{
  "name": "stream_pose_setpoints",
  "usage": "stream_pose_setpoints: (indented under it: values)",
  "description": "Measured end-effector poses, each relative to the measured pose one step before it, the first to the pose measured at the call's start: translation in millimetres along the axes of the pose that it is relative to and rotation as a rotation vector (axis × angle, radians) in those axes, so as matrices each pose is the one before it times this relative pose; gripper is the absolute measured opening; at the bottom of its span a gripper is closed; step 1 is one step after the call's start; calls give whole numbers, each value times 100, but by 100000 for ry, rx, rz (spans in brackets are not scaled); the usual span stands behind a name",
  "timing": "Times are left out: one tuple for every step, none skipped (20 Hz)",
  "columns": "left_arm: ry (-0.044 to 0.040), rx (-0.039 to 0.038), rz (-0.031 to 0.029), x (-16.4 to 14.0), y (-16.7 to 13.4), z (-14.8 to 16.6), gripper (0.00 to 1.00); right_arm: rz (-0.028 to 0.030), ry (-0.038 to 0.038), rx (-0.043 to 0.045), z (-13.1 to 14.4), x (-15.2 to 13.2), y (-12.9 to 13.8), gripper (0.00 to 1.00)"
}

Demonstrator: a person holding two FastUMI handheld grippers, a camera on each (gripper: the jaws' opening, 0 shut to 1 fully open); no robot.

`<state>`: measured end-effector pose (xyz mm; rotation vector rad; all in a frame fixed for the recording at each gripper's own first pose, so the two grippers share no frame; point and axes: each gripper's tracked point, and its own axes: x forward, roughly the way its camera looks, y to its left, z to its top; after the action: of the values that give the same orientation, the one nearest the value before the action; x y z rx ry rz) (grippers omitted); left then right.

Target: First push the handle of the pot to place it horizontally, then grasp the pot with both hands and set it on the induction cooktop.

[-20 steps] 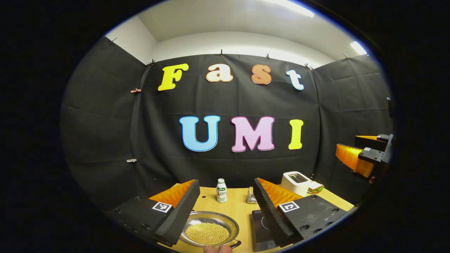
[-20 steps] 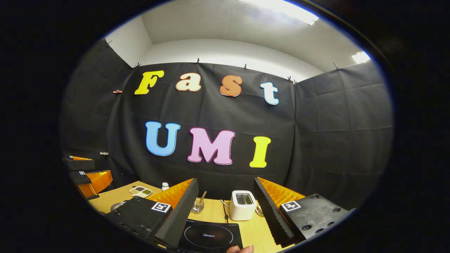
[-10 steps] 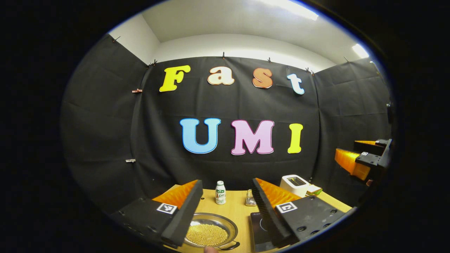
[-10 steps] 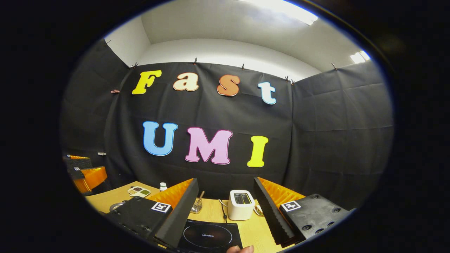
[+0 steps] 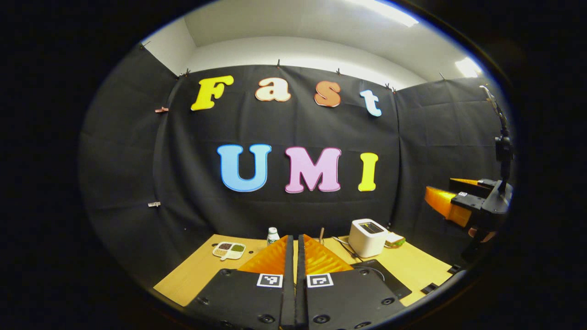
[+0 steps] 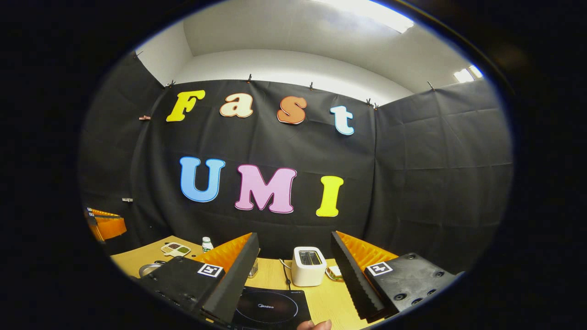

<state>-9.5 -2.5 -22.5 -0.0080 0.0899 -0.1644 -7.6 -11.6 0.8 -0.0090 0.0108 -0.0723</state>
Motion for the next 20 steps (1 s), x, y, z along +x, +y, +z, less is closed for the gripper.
stream_pose_setpoints:
  values:
    - [4243,-181,-1166,114,225,-1085,5,-109,413,108,-160,-28,-84,99]
    - [4404,-156,-656,110,378,-1167,5,14,229,-23,-79,2,-28,98]
    - [5010,252,-424,136,419,-1259,5,-31,286,-280,-138,22,-45,98]
    - [4573,267,-24,127,478,-1224,5,54,83,-326,-113,15,-27,97]
    - [4606,-32,-268,254,425,-1272,5,-49,35,-309,7,-73,-115,97]
    - [5322,-577,-1182,357,155,-1387,5,-277,-46,-154,-99,32,-131,97]
    - [6302,-1206,-2119,497,-95,-1760,5,-239,189,-231,-92,-73,-60,99]
    - [7190,-1479,-3112,693,-372,-1982,5,-187,409,-84,-165,33,-125,98]
    - [8231,-1572,-3825,726,-478,-2045,5,-47,414,72,-160,41,-55,98]
    - [8568,-1344,-3998,750,-607,-1884,5,-36,525,45,-131,68,7,97]
    - [7711,-1014,-3267,943,-205,-1583,5,43,280,-77,-96,-29,-35,98]
    - [6264,-688,-1100,900,176,-1608,5,-174,-151,-238,-15,-10,-146,98]
    - [6026,-563,-541,536,508,-1775,5,-224,-195,-340,132,-42,-93,98]
    - [5292,-549,856,688,581,-1322,5,-169,-44,-361,-17,-75,-109,98]
    - [5184,-304,693,480,490,-1109,5,-180,200,-308,-147,11,-113,98]
    - [4643,-288,901,808,269,-1056,5,-234,329,-257,-162,42,-131,98]
    - [5230,-268,222,726,242,-1471,6,-195,303,-99,-102,1,-53,98]
    - [5171,-152,312,779,321,-997,6,-186,403,17,-98,-42,-115,98]
    - [3939,8,724,799,851,-673,5,-134,589,57,-213,-46,-121,98]
    - [3515,-120,447,934,571,-549,6,-368,397,65,-103,-4,-131,97]
